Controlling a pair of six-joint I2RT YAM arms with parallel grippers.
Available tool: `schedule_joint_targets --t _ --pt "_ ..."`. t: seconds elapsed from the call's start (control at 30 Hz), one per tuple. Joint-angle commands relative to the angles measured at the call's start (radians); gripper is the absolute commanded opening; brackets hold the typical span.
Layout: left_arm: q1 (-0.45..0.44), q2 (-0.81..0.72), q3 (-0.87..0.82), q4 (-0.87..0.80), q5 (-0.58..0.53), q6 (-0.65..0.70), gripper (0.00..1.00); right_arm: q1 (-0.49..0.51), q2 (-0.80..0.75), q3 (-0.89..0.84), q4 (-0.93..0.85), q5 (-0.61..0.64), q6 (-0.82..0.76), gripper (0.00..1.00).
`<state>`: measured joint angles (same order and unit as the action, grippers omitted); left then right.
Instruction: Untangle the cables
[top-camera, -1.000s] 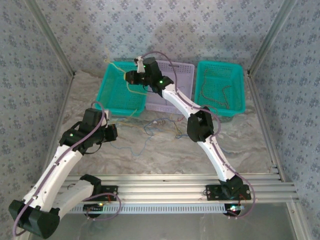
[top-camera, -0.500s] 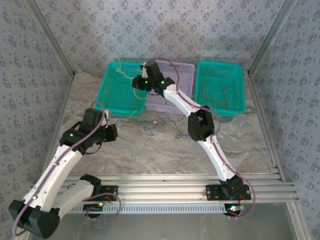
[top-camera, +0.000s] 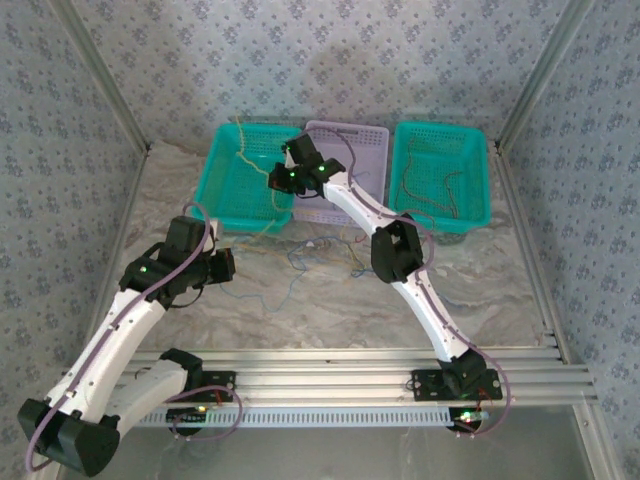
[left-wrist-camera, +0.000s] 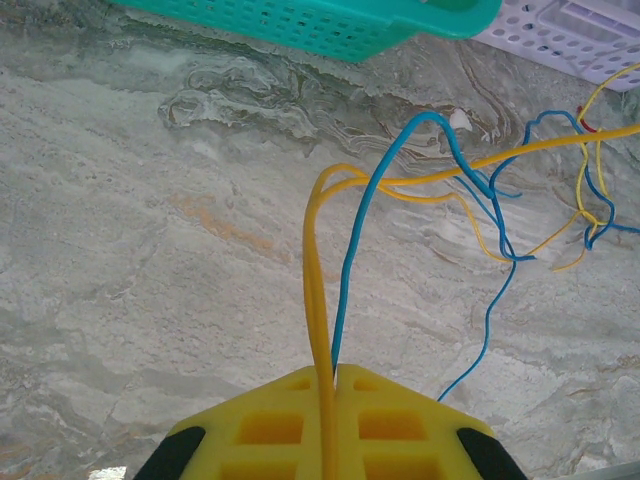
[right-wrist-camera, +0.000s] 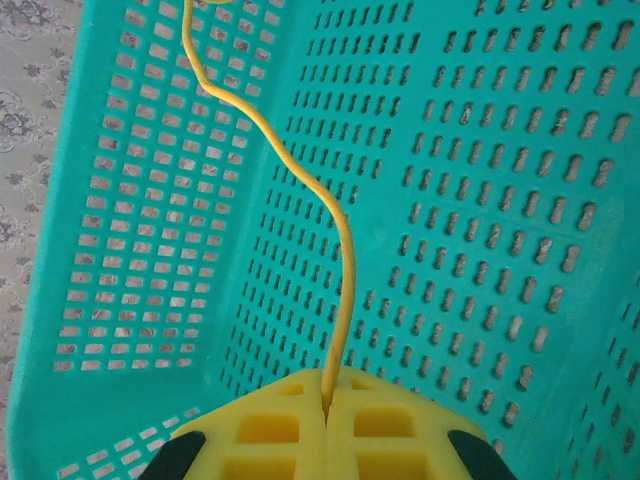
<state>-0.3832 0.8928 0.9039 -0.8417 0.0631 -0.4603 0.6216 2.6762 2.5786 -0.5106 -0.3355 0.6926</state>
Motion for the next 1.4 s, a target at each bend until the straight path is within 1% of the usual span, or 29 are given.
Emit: schedule_joint_targets --t 0.0,0.17,0.27,0.4,0.5,0.67,0.77,0.93,1.07,1.2,1.27,1.37 --pt "0.001 0.002 -0.003 -0.005 -0.008 0.014 0.00 0.004 0.034 0.037 -0.062 0.023 -0.007 0.00" --pt "0.001 0.003 -0.003 -0.006 -0.008 0.013 0.00 0.012 0.053 0.050 -0.046 0.012 -0.011 0.00" --pt "0.001 0.003 -0.005 -0.006 -0.007 0.014 0.00 0.014 0.058 0.061 -0.046 0.010 -0.011 0.05" --pt "0.001 0.003 -0.005 -0.006 -0.008 0.014 0.00 0.015 0.057 0.075 -0.054 0.004 -0.021 0.22" --pt "0.001 0.003 -0.004 -0.006 -0.008 0.015 0.00 0.016 0.047 0.081 -0.051 -0.003 -0.031 0.30" --pt "0.001 0.004 -0.004 -0.006 -0.008 0.015 0.00 0.022 0.006 0.081 -0.016 -0.018 -0.056 0.37" --pt "0.001 0.005 -0.004 -0.007 -0.010 0.017 0.00 0.024 -0.037 0.078 0.021 -0.037 -0.095 0.44" --pt "0.001 0.008 -0.004 -0.007 -0.013 0.016 0.00 0.021 -0.170 0.054 0.041 -0.049 -0.166 0.55" --pt "0.001 0.014 -0.001 -0.007 -0.013 0.015 0.00 0.015 -0.351 -0.086 0.076 -0.010 -0.231 0.63" --pt "0.001 0.021 0.000 0.003 0.011 -0.018 0.00 -0.004 -0.561 -0.278 0.110 -0.050 -0.283 0.66" --pt "0.001 0.023 -0.003 0.022 0.030 -0.041 0.00 -0.003 -0.685 -0.416 0.129 -0.074 -0.346 0.67" --pt "0.000 0.027 -0.021 0.066 0.066 -0.075 0.00 0.001 -0.891 -0.714 0.240 -0.083 -0.397 0.68"
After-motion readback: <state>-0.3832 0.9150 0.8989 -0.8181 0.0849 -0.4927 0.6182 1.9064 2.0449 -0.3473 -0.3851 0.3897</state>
